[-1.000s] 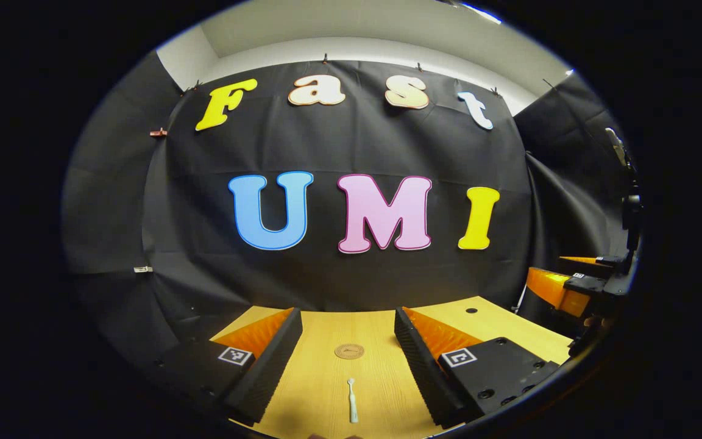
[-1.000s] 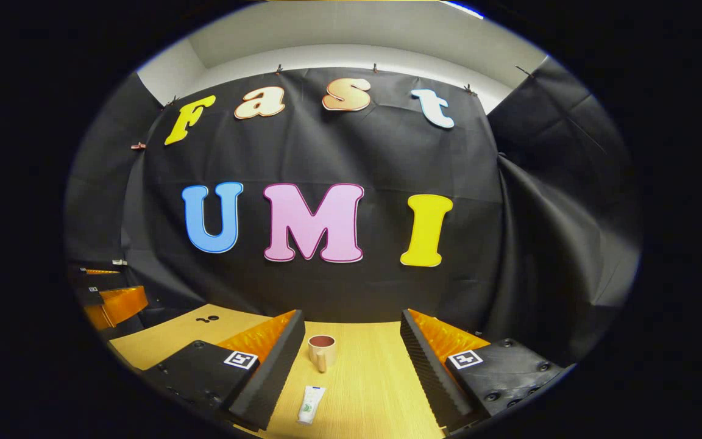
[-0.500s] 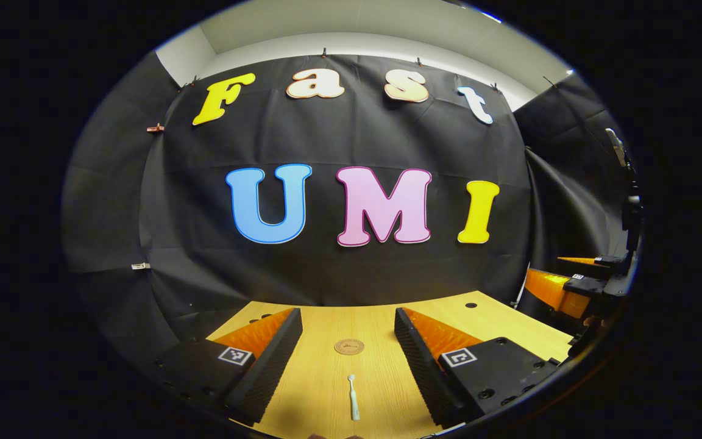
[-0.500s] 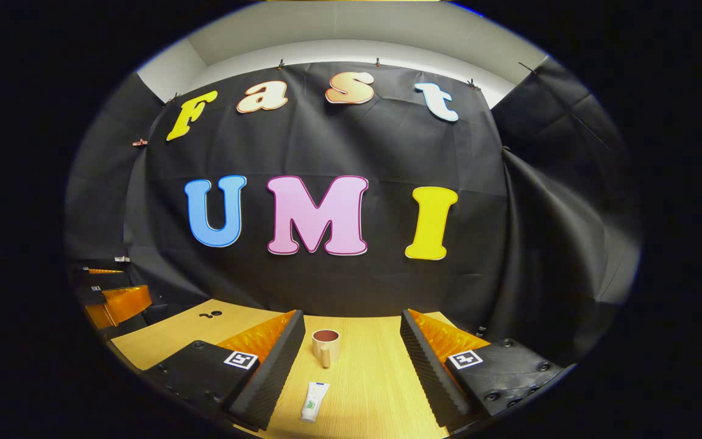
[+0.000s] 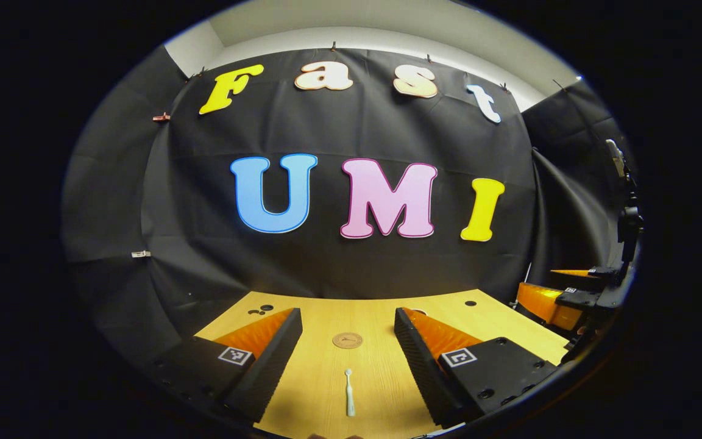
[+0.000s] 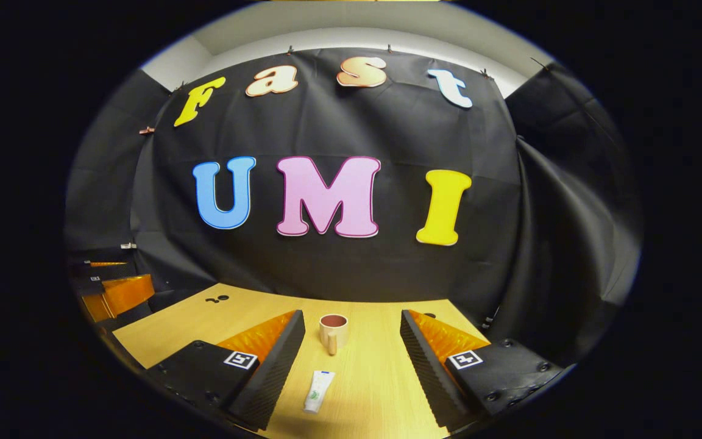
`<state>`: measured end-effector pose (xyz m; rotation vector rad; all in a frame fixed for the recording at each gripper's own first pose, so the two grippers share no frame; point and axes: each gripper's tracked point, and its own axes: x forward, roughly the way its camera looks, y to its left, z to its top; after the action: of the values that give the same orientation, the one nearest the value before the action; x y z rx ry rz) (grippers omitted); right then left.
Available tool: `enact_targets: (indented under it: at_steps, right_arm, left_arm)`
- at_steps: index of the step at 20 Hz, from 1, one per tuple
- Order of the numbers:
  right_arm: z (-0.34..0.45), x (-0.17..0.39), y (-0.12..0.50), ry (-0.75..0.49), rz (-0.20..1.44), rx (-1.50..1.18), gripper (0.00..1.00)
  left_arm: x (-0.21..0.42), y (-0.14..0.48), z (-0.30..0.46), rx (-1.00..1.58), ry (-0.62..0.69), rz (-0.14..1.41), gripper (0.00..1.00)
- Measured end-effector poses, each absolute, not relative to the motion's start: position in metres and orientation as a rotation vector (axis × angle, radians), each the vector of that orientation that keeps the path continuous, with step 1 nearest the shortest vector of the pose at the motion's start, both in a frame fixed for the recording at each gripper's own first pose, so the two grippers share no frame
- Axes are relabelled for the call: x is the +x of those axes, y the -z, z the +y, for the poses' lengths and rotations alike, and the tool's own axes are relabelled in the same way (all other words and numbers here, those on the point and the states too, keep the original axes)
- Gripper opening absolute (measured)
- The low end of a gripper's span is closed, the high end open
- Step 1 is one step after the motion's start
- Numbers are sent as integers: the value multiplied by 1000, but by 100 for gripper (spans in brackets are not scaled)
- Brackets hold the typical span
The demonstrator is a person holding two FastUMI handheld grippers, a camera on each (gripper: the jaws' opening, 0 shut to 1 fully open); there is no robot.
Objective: Put the toothbrush and toothpaste on the desktop into the cup, then pick up the cup and place it on the coaster on the desktop.
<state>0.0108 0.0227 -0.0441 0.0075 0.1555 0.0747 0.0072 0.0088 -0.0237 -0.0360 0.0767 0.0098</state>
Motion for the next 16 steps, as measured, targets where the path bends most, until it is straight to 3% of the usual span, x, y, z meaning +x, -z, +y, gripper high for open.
enact_targets:
  at_steps: [9, 16]
  right_arm:
    - [58, 43, 112, -187, 399, 42, 97]
    - [82, 56, 215, -248, 783, 111, 99]
  left_arm:
    - [7, 48, 31, -68, -80, 146, 97]
    - [4, 76, 54, -75, -177, 232, 97]
